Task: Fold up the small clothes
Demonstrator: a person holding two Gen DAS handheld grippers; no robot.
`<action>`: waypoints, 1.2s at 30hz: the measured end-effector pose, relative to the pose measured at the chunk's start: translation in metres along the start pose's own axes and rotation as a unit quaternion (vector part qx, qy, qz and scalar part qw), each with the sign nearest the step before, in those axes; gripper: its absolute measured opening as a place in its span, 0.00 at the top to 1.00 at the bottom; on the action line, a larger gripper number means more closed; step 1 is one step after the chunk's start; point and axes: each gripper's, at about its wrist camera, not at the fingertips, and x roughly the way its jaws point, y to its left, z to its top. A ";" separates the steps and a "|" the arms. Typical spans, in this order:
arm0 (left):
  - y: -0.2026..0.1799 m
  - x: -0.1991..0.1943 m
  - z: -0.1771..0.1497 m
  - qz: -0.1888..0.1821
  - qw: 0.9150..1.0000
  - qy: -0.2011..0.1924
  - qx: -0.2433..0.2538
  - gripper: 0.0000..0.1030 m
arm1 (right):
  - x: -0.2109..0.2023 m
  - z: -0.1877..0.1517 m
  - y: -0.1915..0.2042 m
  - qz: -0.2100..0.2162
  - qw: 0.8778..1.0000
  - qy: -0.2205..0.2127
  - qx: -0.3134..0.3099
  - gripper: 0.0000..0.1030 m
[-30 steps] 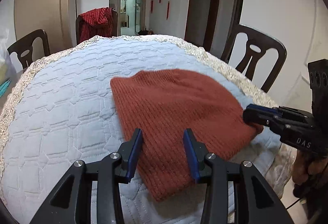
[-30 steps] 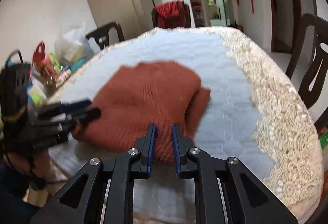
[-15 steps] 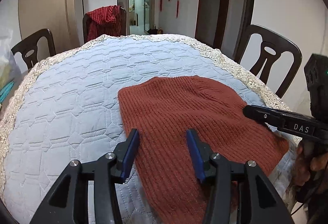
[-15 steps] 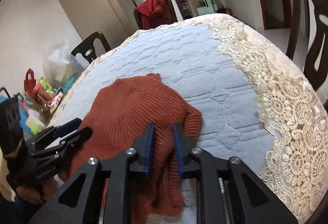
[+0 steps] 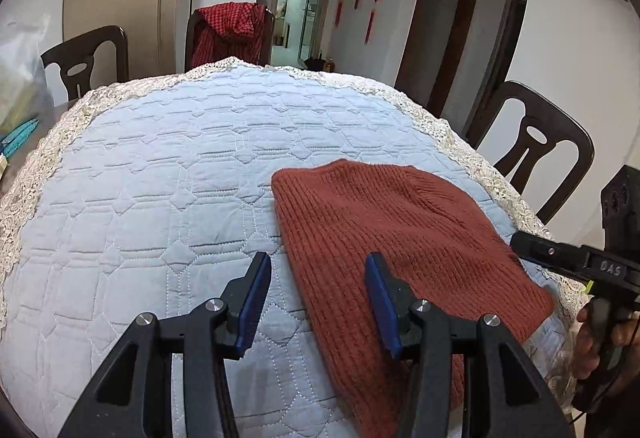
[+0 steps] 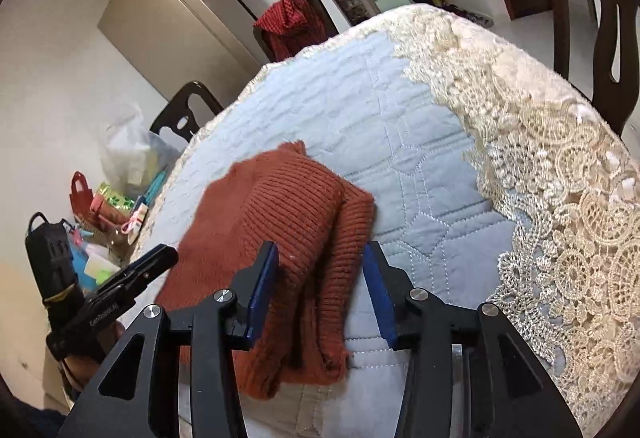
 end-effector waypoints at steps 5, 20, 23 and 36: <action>0.008 0.012 -0.006 -0.017 1.000 0.013 -0.022 0.45 | 0.008 0.001 0.005 0.000 1.000 0.015 -0.015 0.56; 0.015 0.026 -0.005 -0.060 0.995 0.038 -0.068 0.41 | 0.023 0.007 -0.012 0.025 0.999 0.030 0.025 0.53; 0.016 0.026 -0.006 -0.060 0.995 0.040 -0.072 0.40 | 0.027 0.011 -0.014 0.034 0.998 0.029 0.036 0.53; 0.010 0.025 -0.010 -0.074 0.993 0.061 -0.071 0.40 | 0.020 -0.008 -0.004 0.062 0.997 0.049 0.023 0.63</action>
